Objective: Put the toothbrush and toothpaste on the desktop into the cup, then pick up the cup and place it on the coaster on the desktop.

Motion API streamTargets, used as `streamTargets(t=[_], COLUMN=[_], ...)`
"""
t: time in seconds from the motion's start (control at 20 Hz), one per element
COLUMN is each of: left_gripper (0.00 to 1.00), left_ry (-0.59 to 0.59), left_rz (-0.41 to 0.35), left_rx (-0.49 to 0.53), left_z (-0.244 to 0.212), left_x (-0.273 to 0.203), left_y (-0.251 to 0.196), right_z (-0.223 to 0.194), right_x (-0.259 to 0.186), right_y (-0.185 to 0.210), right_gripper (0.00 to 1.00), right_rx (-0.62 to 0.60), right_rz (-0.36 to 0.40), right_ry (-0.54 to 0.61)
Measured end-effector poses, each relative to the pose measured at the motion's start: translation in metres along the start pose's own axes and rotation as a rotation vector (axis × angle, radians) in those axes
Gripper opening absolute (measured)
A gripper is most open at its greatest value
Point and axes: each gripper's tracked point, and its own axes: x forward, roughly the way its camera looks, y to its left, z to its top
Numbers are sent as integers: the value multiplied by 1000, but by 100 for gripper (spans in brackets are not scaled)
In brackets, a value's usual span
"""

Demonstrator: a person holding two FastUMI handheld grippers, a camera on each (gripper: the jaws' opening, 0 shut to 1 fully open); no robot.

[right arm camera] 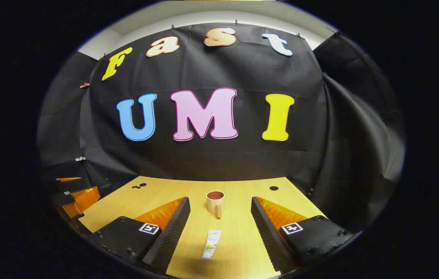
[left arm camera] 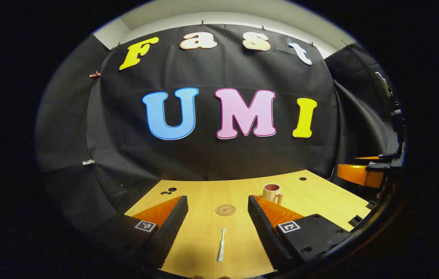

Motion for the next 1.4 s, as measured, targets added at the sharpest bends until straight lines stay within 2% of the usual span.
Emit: streamTargets(t=[0.4,0.95,1.4], left_gripper=[98,98,98], left_ry=[40,52,112], left_rz=[5,-19,37], left_rx=[-13,13,24], left_z=[-8,-13,-36], left_x=[13,27,31], left_y=[8,8,30], right_z=[-14,-32,-81], right_x=[12,28,68], right_y=[14,15,11], right_gripper=[97,97,97], right_rx=[-5,-5,4], right_rz=[33,10,14], right_ry=[47,119,305])
